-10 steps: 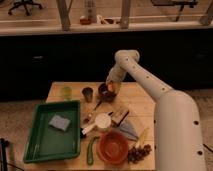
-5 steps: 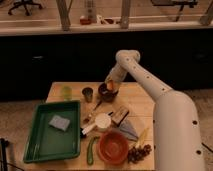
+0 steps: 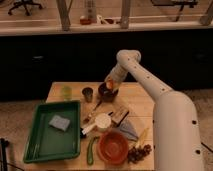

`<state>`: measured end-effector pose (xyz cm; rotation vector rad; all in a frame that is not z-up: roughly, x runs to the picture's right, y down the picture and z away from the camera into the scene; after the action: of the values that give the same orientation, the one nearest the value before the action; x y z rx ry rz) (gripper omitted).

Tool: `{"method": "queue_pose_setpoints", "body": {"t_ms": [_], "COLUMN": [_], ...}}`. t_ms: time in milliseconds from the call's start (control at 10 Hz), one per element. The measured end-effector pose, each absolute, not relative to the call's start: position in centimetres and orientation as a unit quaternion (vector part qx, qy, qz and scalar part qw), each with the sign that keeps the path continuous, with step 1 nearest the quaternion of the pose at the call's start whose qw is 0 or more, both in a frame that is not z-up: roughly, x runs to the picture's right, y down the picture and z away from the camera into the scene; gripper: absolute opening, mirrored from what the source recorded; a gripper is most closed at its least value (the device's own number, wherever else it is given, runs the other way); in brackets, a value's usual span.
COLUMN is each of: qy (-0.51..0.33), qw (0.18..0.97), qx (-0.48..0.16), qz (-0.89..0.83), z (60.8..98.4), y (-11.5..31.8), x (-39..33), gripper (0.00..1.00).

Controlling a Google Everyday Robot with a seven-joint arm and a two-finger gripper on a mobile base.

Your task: Place apple in purple bowl

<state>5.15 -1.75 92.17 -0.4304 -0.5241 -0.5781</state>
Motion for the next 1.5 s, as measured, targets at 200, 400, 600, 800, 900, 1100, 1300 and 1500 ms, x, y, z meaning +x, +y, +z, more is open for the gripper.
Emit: {"method": "queue_pose_setpoints", "body": {"t_ms": [200, 400, 600, 800, 900, 1100, 1300, 1500], "qy": [-0.255, -0.255, -0.255, -0.257, -0.258, -0.261, -0.261, -0.260], "qw": [0.900, 0.898, 0.896, 0.894, 0.893, 0.891, 0.890, 0.889], "qx": [-0.210, -0.213, -0.217, -0.220, -0.221, -0.224, -0.226, -0.228], "qz": [-0.285, -0.288, -0.292, -0.295, -0.296, -0.296, -0.298, -0.300], "z": [92.06, 91.99, 92.04, 92.04, 92.07, 92.06, 92.06, 92.02], "y": [-1.88, -1.96, -2.10, -2.13, -2.08, -2.02, -1.90, -1.75], "x": [4.65, 4.64, 4.55, 4.32, 4.43, 4.53, 4.56, 4.51], "gripper": [0.80, 0.80, 0.80, 0.80, 0.80, 0.80, 0.80, 0.80]}}
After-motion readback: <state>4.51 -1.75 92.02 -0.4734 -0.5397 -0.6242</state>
